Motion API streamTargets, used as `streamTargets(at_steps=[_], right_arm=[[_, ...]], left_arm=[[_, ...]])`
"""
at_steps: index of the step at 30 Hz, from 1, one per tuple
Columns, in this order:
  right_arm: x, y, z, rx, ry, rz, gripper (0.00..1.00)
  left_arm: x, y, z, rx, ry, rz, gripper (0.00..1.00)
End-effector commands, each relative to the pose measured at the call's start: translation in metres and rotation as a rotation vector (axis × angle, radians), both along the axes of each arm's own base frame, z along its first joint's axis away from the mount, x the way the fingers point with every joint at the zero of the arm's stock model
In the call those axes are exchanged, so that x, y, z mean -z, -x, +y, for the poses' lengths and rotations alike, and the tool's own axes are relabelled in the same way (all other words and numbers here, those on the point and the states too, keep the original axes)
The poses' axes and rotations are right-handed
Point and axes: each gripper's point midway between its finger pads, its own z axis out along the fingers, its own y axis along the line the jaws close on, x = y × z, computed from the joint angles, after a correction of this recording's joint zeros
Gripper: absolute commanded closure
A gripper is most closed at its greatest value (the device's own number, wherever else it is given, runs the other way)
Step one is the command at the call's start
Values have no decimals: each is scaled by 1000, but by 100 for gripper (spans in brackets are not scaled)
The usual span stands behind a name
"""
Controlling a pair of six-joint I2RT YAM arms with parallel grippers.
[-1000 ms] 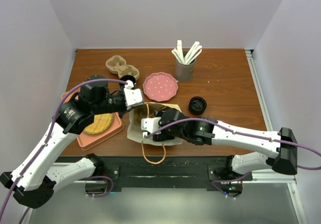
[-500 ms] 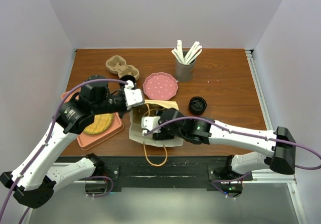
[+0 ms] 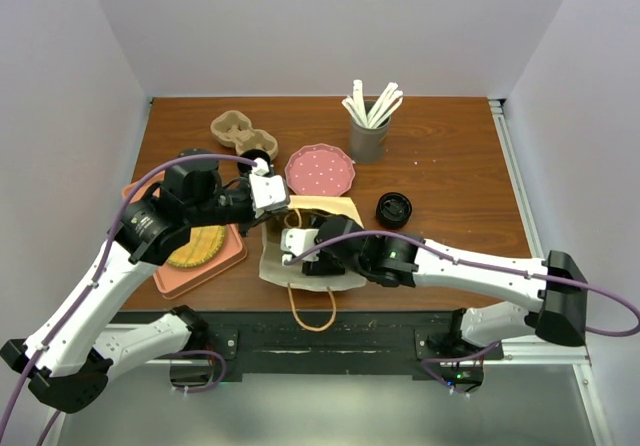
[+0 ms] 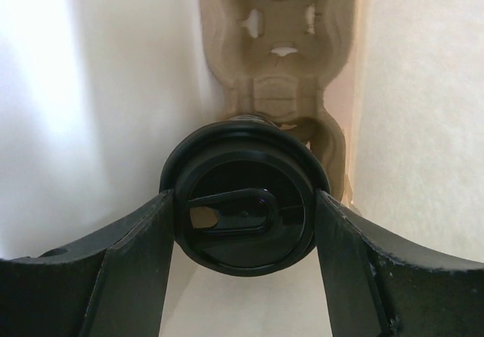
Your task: Pack the takeout coffee
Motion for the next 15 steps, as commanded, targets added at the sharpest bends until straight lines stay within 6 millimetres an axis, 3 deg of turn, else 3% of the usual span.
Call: streamTargets(at_steps=[1,15], right_arm=[[-31,-3,-10,59,-93,-30,56],[-20,0,-32,105,-19,-15,56]], left_arm=[[-18,11,-7,54,57,-1,100],[-15,15,-2,62,42,-21,100]])
